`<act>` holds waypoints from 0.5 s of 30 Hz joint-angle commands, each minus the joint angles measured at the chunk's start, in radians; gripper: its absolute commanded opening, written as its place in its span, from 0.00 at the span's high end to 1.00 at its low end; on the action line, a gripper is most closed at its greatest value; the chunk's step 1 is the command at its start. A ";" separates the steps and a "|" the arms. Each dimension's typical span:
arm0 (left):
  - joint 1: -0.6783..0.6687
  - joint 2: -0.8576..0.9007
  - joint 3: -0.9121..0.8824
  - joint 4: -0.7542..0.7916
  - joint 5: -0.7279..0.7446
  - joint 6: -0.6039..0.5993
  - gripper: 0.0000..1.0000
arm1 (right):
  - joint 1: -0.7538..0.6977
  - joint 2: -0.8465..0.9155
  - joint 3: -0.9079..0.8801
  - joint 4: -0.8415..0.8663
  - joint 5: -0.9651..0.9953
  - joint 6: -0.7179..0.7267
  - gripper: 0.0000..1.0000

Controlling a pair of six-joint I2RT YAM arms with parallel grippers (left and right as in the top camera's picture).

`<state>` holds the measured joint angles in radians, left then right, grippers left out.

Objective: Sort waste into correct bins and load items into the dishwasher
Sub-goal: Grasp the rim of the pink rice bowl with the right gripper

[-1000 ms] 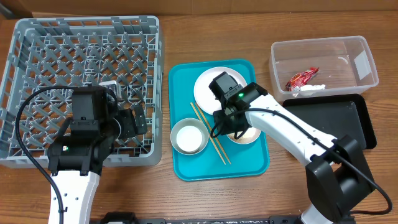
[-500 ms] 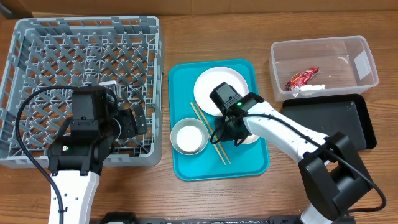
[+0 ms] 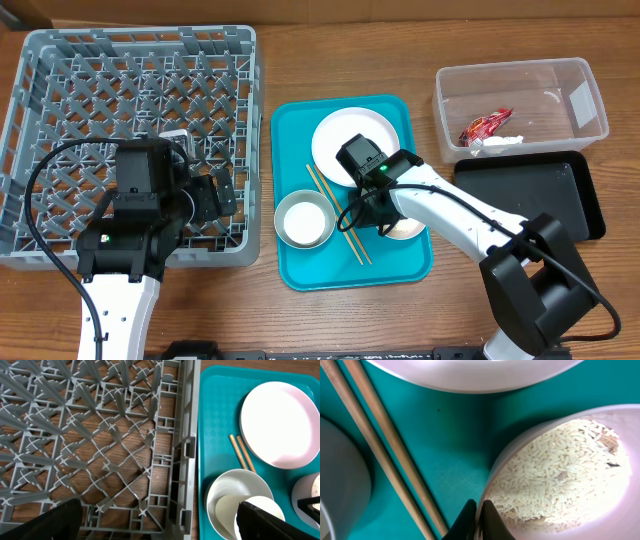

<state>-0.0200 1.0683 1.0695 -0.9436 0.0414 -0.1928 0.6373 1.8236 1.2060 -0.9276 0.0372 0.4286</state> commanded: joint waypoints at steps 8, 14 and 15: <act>-0.007 0.004 0.024 0.002 0.011 -0.014 0.00 | -0.012 -0.062 0.053 -0.077 0.014 0.069 0.96; -0.007 0.004 0.024 0.002 0.011 -0.013 0.00 | -0.108 -0.192 0.099 -0.142 0.005 0.054 0.96; -0.007 0.004 0.024 0.002 0.011 -0.014 0.00 | -0.128 -0.206 0.101 -0.148 -0.008 0.034 0.96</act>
<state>-0.0200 1.0683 1.0695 -0.9436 0.0414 -0.1928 0.5709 1.7050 1.2613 -1.0645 0.0349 0.4820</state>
